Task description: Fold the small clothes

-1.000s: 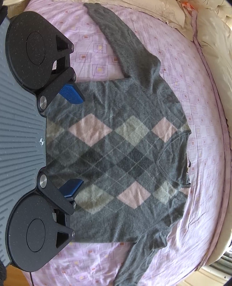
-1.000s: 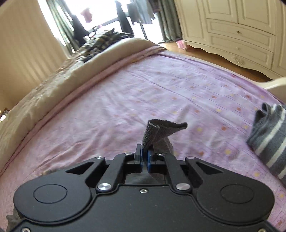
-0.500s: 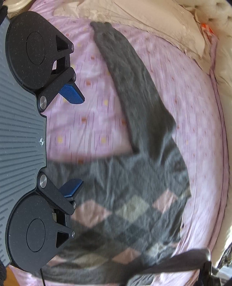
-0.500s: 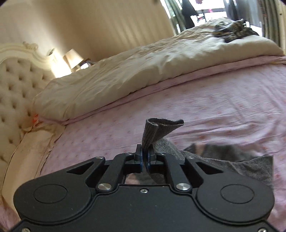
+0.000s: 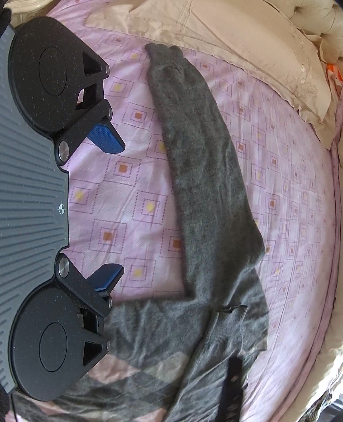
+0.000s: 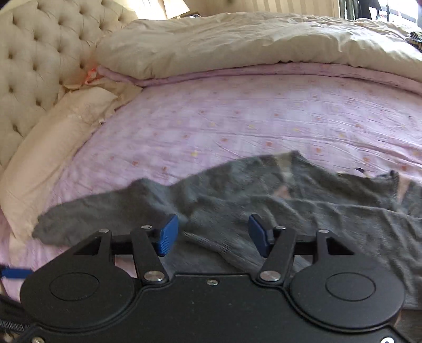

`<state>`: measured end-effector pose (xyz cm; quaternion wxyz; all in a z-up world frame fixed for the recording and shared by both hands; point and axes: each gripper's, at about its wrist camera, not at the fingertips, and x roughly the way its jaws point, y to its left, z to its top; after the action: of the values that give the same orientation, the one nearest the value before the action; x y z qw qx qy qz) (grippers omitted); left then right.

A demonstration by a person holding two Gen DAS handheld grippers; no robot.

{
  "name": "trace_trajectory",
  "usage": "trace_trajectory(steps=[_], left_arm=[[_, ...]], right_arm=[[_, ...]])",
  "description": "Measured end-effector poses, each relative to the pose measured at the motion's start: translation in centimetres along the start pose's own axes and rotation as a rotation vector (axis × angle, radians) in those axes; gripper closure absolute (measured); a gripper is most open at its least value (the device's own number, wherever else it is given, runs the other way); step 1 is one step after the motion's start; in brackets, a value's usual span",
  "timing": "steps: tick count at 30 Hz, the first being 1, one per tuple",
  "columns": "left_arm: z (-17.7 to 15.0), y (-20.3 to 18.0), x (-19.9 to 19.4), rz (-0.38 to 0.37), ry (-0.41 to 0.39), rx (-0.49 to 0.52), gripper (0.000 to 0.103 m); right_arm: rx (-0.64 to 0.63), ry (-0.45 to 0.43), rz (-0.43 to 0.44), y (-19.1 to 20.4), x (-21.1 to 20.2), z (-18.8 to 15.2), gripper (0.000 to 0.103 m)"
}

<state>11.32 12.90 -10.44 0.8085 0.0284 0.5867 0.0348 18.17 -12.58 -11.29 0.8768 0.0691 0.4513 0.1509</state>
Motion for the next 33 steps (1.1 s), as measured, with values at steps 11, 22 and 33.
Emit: trace_trajectory(steps=[11, 22, 33], left_arm=[[4.4, -7.1, 0.8, -0.131, -0.092, 0.102, 0.012], [8.4, -16.5, 7.0, -0.087, -0.069, 0.214, 0.012], [7.3, -14.6, 10.1, -0.109, -0.01, 0.155, 0.0]], right_arm=[[0.239, 0.064, -0.287, -10.7, -6.7, -6.3, 0.039], [0.209, 0.112, -0.293, -15.0, -6.3, -8.0, 0.039], [0.351, 0.113, -0.376, -20.7, -5.7, -9.4, 0.043]])
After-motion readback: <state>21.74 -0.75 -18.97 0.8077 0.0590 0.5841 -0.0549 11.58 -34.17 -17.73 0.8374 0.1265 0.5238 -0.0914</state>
